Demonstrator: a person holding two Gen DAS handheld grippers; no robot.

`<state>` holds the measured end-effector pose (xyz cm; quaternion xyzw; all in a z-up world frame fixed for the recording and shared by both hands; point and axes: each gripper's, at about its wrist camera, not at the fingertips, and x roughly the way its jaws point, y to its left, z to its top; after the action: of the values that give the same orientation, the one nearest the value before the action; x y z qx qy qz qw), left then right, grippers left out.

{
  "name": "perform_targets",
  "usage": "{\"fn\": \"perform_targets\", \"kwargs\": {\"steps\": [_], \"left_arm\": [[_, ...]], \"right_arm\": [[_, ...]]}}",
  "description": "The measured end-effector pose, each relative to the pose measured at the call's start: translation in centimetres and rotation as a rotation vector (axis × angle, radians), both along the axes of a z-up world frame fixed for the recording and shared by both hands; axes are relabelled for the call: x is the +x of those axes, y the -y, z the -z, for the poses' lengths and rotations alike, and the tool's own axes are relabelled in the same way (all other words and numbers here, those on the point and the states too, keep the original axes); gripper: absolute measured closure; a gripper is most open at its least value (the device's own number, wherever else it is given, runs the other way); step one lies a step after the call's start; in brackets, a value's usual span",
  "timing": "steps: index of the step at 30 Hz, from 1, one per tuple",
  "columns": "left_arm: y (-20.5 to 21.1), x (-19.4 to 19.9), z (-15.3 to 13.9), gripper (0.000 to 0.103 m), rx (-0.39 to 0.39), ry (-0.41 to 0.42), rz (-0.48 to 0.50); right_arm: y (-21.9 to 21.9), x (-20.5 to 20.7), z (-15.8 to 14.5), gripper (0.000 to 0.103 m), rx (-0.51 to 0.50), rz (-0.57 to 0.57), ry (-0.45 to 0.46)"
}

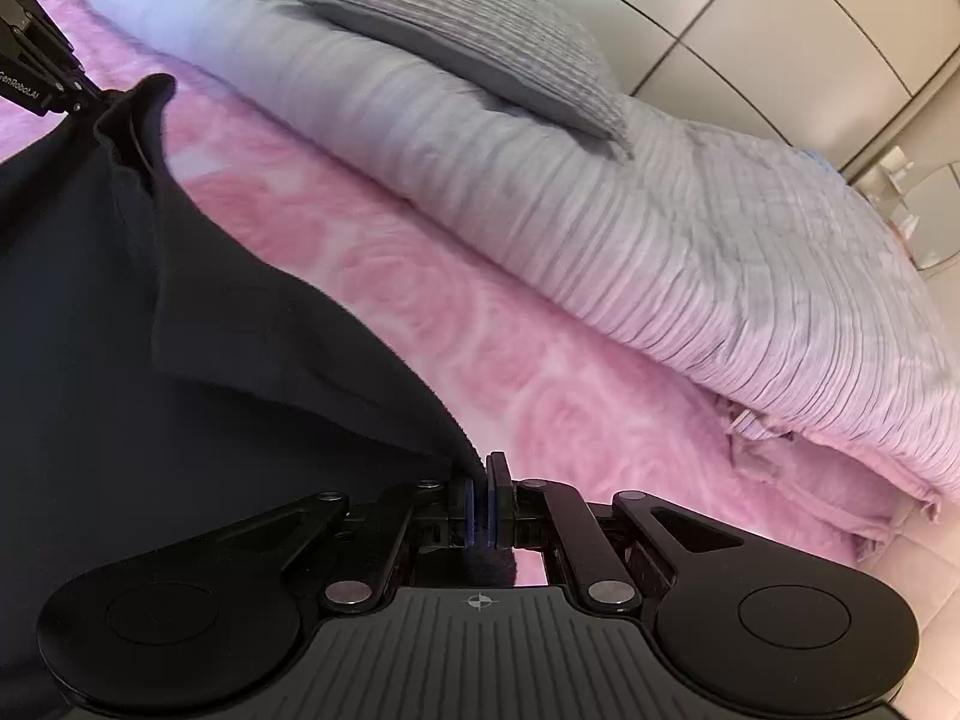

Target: Fold clothes

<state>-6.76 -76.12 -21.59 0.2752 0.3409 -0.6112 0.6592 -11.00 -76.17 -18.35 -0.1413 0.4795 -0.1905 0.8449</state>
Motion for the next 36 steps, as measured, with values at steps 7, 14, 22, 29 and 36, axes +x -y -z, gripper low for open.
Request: {"fn": "perform_targets", "kwargs": {"steps": [7, 14, 22, 29, 36], "left_arm": [[-0.9, 1.6, 2.2, 0.067, 0.07, -0.071, -0.09], [-13.9, -0.8, 1.1, 0.059, 0.156, -0.148, -0.16], [-25.1, -11.3, 3.9, 0.056, 0.351, -0.149, -0.052], [-27.3, -15.8, 5.6, 0.076, 0.392, -0.005, 0.069], [-28.5, -8.1, 0.2, 0.102, 0.3, -0.055, -0.067]], "right_arm": [[0.5, -1.7, 2.3, 0.055, 0.109, 0.082, -0.046], [-5.1, -10.2, 1.9, 0.049, 0.29, 0.129, -0.034], [-14.1, -19.0, 3.4, 0.044, 0.534, 0.346, -0.043], [-15.8, -22.4, 4.7, 0.042, 0.618, 0.466, -0.025], [-15.6, -23.4, 5.4, 0.043, 0.663, 0.52, 0.012]]}}
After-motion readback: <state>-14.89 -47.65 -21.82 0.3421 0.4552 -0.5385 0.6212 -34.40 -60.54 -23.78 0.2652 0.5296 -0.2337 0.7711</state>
